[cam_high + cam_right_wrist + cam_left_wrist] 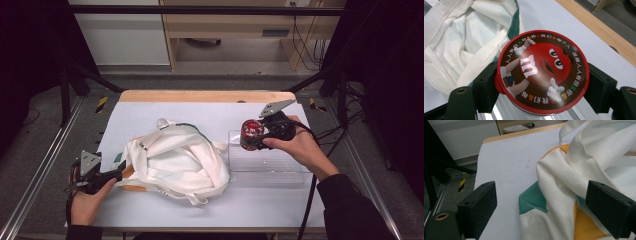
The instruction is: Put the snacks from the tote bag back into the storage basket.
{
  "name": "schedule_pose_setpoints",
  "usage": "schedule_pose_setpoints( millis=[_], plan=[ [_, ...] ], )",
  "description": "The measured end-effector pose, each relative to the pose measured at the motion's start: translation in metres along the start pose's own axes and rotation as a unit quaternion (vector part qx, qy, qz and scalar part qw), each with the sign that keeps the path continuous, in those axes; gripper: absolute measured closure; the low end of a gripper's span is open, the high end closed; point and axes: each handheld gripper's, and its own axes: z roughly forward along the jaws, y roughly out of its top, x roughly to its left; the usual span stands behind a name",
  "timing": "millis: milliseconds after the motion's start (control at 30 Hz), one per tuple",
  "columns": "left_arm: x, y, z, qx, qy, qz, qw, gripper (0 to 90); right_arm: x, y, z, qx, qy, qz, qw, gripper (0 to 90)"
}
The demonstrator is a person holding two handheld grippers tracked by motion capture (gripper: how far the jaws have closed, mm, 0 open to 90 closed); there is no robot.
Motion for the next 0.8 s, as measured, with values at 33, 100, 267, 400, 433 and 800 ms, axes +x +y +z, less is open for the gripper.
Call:
schedule_pose_setpoints(
  millis=[33, 100, 267, 400, 433, 800],
  plan=[
    [0.000, 0.000, 0.000, 0.000, 0.000, 0.000, 1.0000, 9.9, 0.000, -0.001, 0.000, -0.001, 0.001, 0.001, 1.0000, 25.0],
    [0.000, 0.000, 0.000, 0.000, 0.000, 0.000, 1.0000, 9.9, -0.002, -0.004, 0.000, 0.000, 0.003, -0.003, 1.0000, 25.0],
    [-0.001, 0.000, 0.000, 0.000, 0.001, 0.001, 1.0000, 10.0, -0.005, -0.011, 0.001, -0.004, 0.014, -0.007, 0.9999, 25.0],
    [0.002, 0.001, -0.001, -0.004, 0.006, -0.005, 1.0000, 10.0, -0.007, -0.014, 0.003, -0.002, 0.022, -0.008, 0.9997, 25.0],
    [0.003, 0.001, -0.001, -0.005, 0.008, -0.005, 0.9999, 10.0, -0.007, -0.015, 0.004, -0.004, 0.024, -0.009, 0.9997, 25.0],
    [0.006, -0.001, -0.003, -0.005, 0.018, -0.004, 0.9998, 10.1, -0.003, -0.016, 0.016, 0.005, 0.034, -0.029, 0.9990, 25.0]
  ],
)
